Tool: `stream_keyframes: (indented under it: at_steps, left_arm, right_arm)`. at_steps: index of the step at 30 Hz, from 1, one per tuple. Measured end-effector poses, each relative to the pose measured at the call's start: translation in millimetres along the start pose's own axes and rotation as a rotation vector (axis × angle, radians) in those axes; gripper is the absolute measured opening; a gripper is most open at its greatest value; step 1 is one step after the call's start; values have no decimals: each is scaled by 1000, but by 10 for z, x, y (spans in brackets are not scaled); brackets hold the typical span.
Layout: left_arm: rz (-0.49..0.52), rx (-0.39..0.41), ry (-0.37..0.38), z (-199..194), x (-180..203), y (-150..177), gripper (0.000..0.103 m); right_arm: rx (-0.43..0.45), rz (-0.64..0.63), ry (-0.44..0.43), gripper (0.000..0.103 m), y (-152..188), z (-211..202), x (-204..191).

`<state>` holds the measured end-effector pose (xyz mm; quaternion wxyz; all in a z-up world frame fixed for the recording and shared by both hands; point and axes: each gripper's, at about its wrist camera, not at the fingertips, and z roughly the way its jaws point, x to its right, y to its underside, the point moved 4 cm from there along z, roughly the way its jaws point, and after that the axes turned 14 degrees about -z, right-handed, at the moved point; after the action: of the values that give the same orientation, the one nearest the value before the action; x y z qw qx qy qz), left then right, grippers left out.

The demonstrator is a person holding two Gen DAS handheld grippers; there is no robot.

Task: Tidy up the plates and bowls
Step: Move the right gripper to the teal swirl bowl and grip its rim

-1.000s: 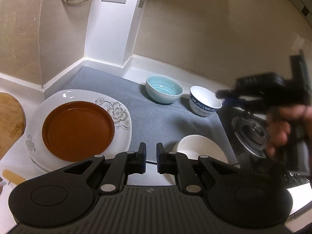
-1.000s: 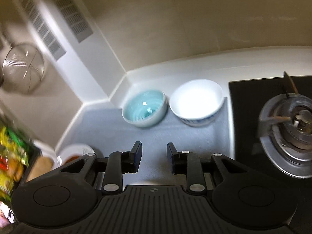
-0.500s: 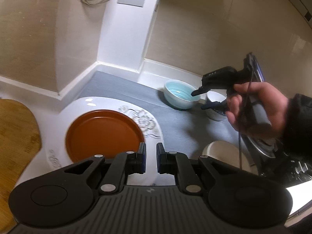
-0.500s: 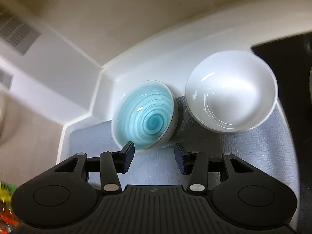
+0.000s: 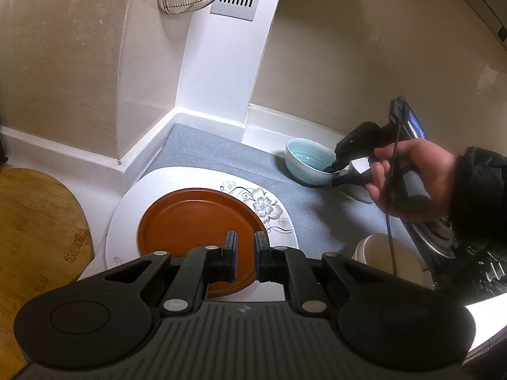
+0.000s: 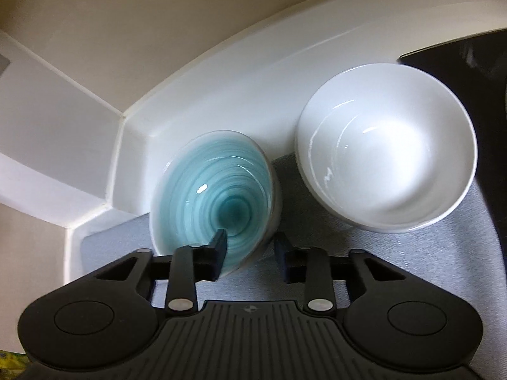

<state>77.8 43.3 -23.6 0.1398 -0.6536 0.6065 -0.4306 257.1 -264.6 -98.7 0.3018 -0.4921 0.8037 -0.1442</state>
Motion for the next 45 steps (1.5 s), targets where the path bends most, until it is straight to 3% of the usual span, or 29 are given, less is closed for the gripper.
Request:
stream_keyframes:
  at_steps: [8,16,24,35,45]
  left_arm:
    - [5,-5,36,108,-74,-50,11]
    - [23,-19,85,233,-101,-27,11]
    - [3,-74,59,538,-150,-178,11]
    - [36,-117,138,1377,422,-684,11]
    - [46,-268,57,2115,720,-758,15]
  right_arm:
    - [1,-8,16,21,81,-79,-47]
    - [-115,-78,-13,20,317,-229,-165]
    - [-203,-217,16,18,513,-338,-211]
    - [-126,-252,72,19,465,-483,-147]
    - [-82,-299,90,19,409,-374,-142]
